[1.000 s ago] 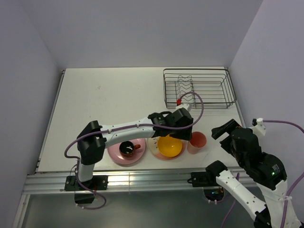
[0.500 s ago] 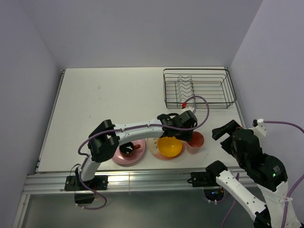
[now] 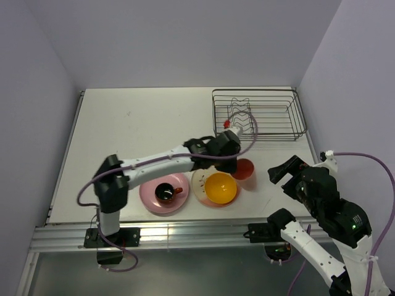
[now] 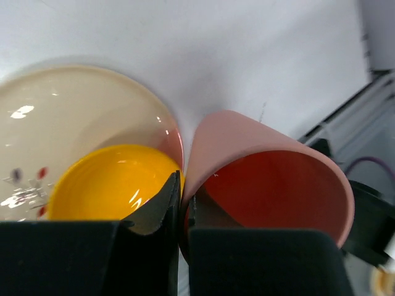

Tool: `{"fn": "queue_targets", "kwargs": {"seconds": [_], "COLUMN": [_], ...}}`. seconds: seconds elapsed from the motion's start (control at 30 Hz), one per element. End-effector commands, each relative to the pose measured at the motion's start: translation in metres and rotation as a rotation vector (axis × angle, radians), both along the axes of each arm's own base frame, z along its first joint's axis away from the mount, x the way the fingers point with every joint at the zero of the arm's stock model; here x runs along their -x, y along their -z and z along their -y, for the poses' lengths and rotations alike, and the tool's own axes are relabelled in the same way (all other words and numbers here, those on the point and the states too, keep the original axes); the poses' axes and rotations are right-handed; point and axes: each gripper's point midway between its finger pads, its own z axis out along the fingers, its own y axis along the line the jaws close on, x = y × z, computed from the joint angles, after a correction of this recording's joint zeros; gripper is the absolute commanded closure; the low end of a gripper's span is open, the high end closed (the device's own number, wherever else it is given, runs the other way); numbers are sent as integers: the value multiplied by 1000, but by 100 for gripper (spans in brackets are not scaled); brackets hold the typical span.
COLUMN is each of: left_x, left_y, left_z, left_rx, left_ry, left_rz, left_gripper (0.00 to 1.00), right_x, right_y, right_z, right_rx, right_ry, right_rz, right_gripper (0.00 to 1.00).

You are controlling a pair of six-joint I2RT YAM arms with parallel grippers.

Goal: Load the mixed dishes into the dish rack

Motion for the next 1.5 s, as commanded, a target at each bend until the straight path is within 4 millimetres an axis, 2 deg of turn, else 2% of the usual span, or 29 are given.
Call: {"fn": "queue_targets", "kwargs": {"seconds": [0.0,0.03,0.07,0.1,0.13,0.17,0.2,0.23,0.27,0.3,0.37,0.4,0.43,0.5,0.53,0.63,0.67,0.7,0.73,0.77,0.87,1.0,1.1,1.13,1.2,1.23,1.47], "left_x": [-28,-33,-52,-56,-48,-61,-59,-51,-57,-53,-44,-39,-34,-20,-15,4,4,9,11,13,20,22,23,24,25,25,21], "left_y": [-98,-130,-137,-142,-149,-157,-153,-167,-175,-173,-192,-190,-201,-209,-221,-232,-234,-228,-239,-233,-240,-229,-226,-226,-225,-224,-218], "left_z": [-36,-48,-68,-80,-95,-110,-119,-127,-136,-140,-148,-150,-155,-158,-165,-175,-180,-183,-189,-190,-194,-195,-196,-196,-197,-197,-200], "left_rx": [242,333,365,392,431,465,477,532,568,587,663,686,723,814,864,966,986,1004,1045,1054,1110,1141,1168,1178,1193,1194,1219], "left_ry": [4,3,-36,-42,-17,-43,-41,-8,-16,-13,30,35,45,94,108,161,161,157,179,177,202,189,193,196,197,196,150], "left_rz": [93,125,132,131,115,130,116,103,113,84,87,55,63,28,43,14,13,-41,-1,-22,-37,-86,-98,-102,-106,-109,-92], "left_gripper": [100,100,100,100,100,100,100,100,100,100,100,100,100,100,100,100,100,100,100,100,100,100,100,100,100,100,100], "right_x": [-13,-15,-18,-19,-21,-25,-30,-30,-33,-38,-37,-40,-38,-41,-42,-39,-40,-41,-43,-42,-38,-32,-34,-34,-35,-36,-38], "right_y": [-21,-24,-24,-25,-33,-32,-38,-41,-42,-51,-57,-71,-69,-84,-81,-96,-95,-98,-96,-96,-99,-110,-112,-105,-113,-110,-123], "right_z": [-36,-44,-51,-56,-72,-79,-85,-94,-99,-105,-122,-131,-142,-155,-162,-177,-181,-182,-185,-188,-197,-203,-207,-210,-213,-215,-215], "right_rx": [-54,-65,-67,-49,-79,-75,-67,-81,-70,-81,-114,-141,-170,-224,-246,-323,-335,-342,-348,-358,-397,-436,-451,-464,-485,-491,-534], "right_ry": [-197,-240,-271,-316,-392,-431,-464,-513,-543,-564,-652,-687,-748,-790,-816,-888,-905,-911,-920,-936,-995,-1049,-1070,-1082,-1095,-1099,-1083], "right_rz": [105,121,121,128,163,163,196,208,218,263,303,367,366,429,427,495,495,509,499,500,519,571,575,543,578,570,636], "right_gripper": [5,4,4,5,4,4,5,4,4,5,4,4,4,4,4,4,4,4,4,4,4,5,6,6,6,7,10]}}
